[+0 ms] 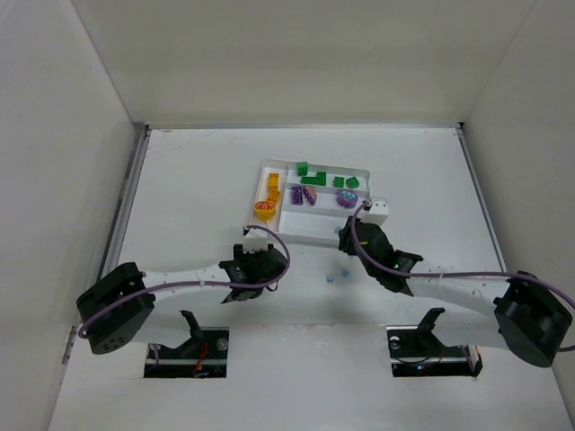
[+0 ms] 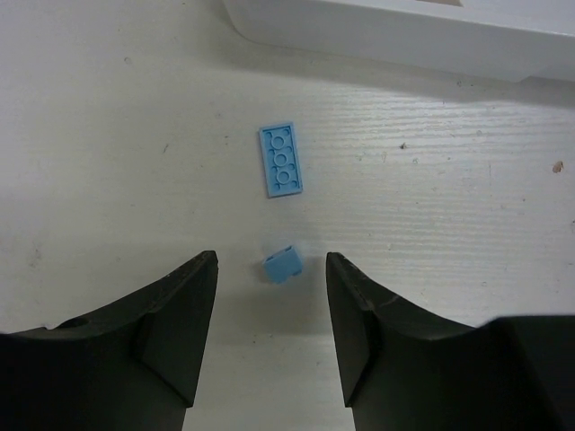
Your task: Sort the legos into containers by color
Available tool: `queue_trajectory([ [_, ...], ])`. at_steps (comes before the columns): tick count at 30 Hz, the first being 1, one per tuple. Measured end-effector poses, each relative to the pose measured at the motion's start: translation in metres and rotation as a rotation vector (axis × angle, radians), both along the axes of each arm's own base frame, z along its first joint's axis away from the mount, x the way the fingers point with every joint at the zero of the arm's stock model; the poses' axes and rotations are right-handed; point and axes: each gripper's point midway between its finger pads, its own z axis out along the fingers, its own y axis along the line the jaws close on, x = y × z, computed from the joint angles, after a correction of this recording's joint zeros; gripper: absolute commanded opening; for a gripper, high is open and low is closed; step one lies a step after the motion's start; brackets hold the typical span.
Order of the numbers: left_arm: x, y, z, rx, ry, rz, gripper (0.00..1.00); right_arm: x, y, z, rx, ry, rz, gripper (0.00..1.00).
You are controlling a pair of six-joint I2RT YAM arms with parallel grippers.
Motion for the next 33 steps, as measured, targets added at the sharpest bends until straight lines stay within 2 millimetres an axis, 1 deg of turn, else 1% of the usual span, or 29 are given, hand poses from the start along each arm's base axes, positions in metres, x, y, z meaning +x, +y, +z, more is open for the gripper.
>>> queue_trajectory([
  [3,0.000,-0.001,-0.002,0.002,0.003,0.002,0.44,-0.013,-0.016,-0.013,0.004,0.037,-0.035,0.39],
  [5,0.000,0.000,-0.004,0.008,0.006,0.002,0.43,-0.021,-0.028,-0.023,0.005,0.074,-0.068,0.39],
  [7,0.000,-0.001,-0.006,0.012,0.009,0.000,0.41,-0.028,-0.037,-0.028,0.015,0.100,-0.102,0.40],
  [11,0.000,-0.001,-0.009,0.019,0.012,0.001,0.39,-0.031,-0.047,-0.031,0.042,0.128,-0.155,0.47],
  [14,0.001,-0.003,-0.011,0.020,0.013,0.002,0.36,-0.031,-0.055,-0.038,0.036,0.155,-0.191,0.48],
  [18,0.005,-0.008,-0.011,0.013,0.005,0.003,0.27,-0.031,-0.062,-0.050,0.012,0.192,-0.218,0.49],
  [21,0.006,-0.010,-0.011,0.008,-0.001,0.004,0.20,-0.032,-0.063,-0.057,-0.008,0.224,-0.220,0.48],
  [26,0.007,-0.010,-0.011,0.004,-0.004,0.005,0.16,-0.031,-0.054,-0.063,-0.001,0.262,-0.203,0.49],
  [31,0.012,-0.013,-0.006,-0.011,-0.018,-0.002,0.15,-0.031,-0.048,-0.064,0.020,0.274,-0.195,0.59],
  [33,0.014,-0.014,-0.001,-0.024,-0.030,-0.007,0.14,-0.030,-0.046,-0.066,0.021,0.281,-0.195,0.60],
])
